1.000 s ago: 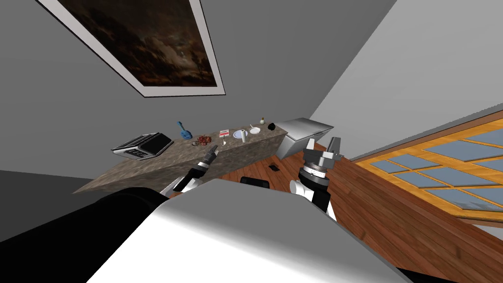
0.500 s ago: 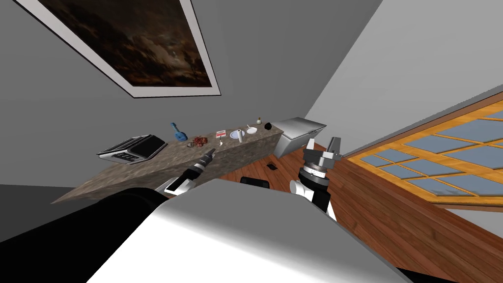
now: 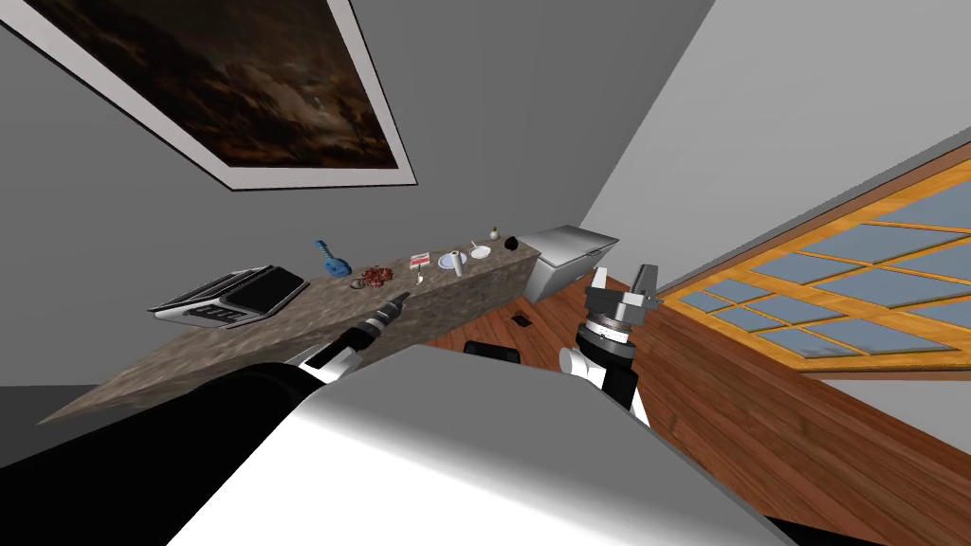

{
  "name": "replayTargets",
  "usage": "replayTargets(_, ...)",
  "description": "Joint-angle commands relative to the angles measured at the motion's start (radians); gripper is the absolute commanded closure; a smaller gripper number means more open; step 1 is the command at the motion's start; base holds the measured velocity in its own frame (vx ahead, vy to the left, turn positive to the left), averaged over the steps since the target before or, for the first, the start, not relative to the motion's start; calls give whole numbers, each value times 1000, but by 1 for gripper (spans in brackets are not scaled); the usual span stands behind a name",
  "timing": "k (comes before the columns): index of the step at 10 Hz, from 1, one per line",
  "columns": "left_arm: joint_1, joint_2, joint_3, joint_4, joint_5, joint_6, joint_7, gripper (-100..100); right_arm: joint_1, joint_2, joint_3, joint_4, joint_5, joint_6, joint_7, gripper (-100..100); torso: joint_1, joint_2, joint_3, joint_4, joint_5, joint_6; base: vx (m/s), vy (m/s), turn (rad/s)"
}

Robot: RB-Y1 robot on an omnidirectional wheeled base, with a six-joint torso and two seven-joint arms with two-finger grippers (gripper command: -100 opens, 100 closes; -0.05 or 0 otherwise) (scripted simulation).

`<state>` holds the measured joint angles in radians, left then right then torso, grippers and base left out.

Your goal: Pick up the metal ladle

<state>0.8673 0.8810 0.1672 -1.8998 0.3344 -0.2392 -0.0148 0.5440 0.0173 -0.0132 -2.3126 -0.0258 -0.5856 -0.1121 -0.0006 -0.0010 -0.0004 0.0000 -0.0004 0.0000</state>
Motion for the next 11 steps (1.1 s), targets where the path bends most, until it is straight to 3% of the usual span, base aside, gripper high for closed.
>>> replayTargets(1,30,50,11,13,39,50,-12,-100,0,0,0,0,0,0,0,0,0,0,0,0,0,0,35,-22,-146)
replayTargets(4,52,125,16,35,75,87,-21,-100,0,0,0,0,0,0,0,0,1,-1,-1,0,0,0,32,-11,-92)
replayTargets(5,73,162,19,55,111,125,-29,-100,0,0,0,0,0,0,0,0,1,-1,-1,0,0,0,46,-5,-176)
replayTargets(6,73,181,19,55,111,125,-29,-100,0,0,0,0,0,0,0,0,1,-2,-1,0,0,0,44,1,-71)
replayTargets(7,92,221,21,73,147,160,-38,-100,0,0,0,0,0,0,0,0,1,-2,-1,0,0,0,57,3,-168)
replayTargets(8,92,236,21,73,147,164,-38,-100,0,0,0,0,0,0,0,0,2,-3,-2,-1,0,1,47,15,-75)
replayTargets(11,130,327,21,107,220,241,-55,-100,0,0,0,0,0,0,0,0,2,-2,-1,-1,1,0,54,17,-127)
